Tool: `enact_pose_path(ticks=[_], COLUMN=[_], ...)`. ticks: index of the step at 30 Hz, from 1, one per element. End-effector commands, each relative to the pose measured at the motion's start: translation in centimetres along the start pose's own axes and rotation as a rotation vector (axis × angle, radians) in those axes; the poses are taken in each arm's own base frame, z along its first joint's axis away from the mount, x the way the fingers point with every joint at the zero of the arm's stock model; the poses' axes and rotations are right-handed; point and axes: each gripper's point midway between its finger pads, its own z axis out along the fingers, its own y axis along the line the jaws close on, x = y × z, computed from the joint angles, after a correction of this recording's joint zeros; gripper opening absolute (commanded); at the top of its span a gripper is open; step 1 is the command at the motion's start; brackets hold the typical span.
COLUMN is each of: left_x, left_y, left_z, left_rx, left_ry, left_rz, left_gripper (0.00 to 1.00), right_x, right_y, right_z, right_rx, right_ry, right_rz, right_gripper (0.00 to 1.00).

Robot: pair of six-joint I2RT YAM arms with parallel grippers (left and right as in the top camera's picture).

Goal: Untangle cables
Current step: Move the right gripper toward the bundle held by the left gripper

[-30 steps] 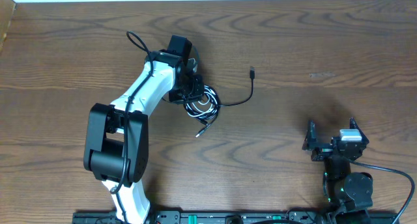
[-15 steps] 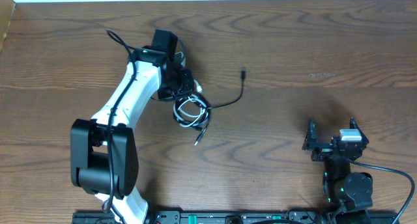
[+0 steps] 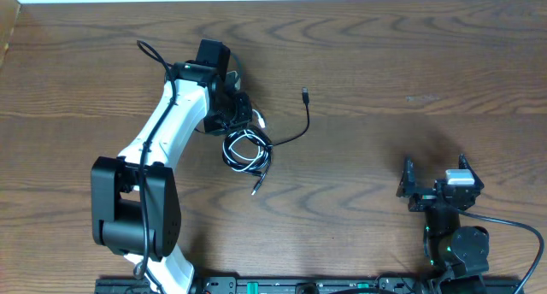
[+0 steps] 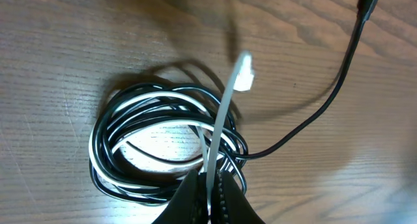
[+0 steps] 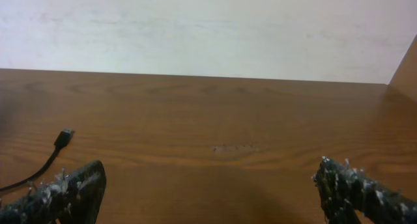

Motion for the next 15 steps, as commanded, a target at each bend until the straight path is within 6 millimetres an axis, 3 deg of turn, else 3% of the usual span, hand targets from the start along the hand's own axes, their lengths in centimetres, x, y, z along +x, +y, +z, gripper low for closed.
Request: enact_pose_path(ticks=[1, 7, 11, 15], left_x=[-0.2, -0.3, 0.0, 0.3], left_y=[0.0, 0.0, -0.4, -1.1], left_z=[-0.5, -0.5, -0.4, -0.1], left_rx=[-0.008, -0.006, 0.003, 0.005], left_ry=[-0.017, -0.019, -0.011, -0.008], left_rz=[0.069, 0.096, 0.120, 0.182], left_gripper=[0.08, 0.08, 0.08, 0.07], right_x=[0.0, 0.1, 0.0, 0.2], right_y=[0.3, 0.5, 2.8, 4.7], right_z=[0.0, 0.0, -0.3, -0.8], right_rx=[-0.017, -0.028, -0.162, -0.269], right_ry=[0.000, 0.003, 0.020, 0.062], right_rz=[0.014, 0.021, 0.237, 0.302], right_gripper=[0.99, 0.99, 0.99, 0.99])
